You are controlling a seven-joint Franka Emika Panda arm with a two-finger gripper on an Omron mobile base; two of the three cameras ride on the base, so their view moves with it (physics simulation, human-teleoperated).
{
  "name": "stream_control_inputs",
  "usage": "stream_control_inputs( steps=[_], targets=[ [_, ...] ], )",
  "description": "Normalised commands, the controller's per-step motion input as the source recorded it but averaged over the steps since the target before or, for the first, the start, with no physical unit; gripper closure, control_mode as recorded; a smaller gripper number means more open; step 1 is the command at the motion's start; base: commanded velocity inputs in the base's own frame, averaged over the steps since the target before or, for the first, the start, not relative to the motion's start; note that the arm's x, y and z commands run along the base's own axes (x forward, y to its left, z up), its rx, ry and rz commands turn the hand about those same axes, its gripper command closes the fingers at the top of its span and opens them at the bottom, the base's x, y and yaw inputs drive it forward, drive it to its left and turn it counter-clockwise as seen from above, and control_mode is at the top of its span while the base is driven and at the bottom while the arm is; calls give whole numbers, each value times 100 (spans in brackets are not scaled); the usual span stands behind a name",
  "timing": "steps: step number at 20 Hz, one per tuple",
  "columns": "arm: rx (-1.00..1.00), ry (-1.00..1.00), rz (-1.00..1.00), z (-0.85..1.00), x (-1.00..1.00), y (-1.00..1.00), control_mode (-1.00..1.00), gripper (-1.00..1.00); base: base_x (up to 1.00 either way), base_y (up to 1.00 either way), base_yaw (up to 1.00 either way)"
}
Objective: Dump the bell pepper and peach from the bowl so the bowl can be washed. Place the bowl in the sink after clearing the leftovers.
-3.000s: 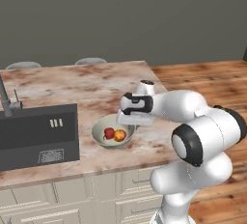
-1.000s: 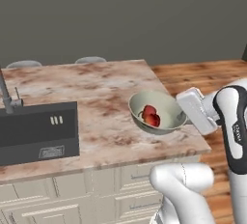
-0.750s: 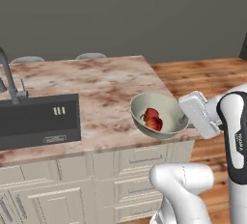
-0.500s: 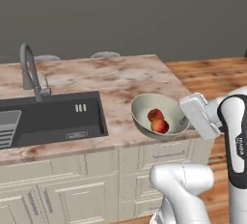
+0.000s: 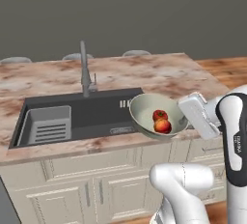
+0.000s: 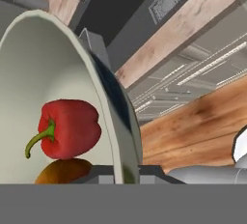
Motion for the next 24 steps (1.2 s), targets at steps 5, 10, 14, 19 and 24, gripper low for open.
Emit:
stream_control_inputs(
  steps=[5, 10, 14, 19, 24],
  targets=[
    [0, 0, 0, 0, 0, 0, 100, 100, 39, 50, 0],
    [0, 0, 0, 0, 0, 0, 100, 100, 44, 31, 0],
    [0, 0, 0, 0, 0, 0, 100, 100, 44, 26, 0],
    [0, 0, 0, 0, 0, 0, 100, 100, 45, 42, 0],
    [0, 0, 0, 0, 0, 0, 100, 100, 31, 60, 0]
  ],
)
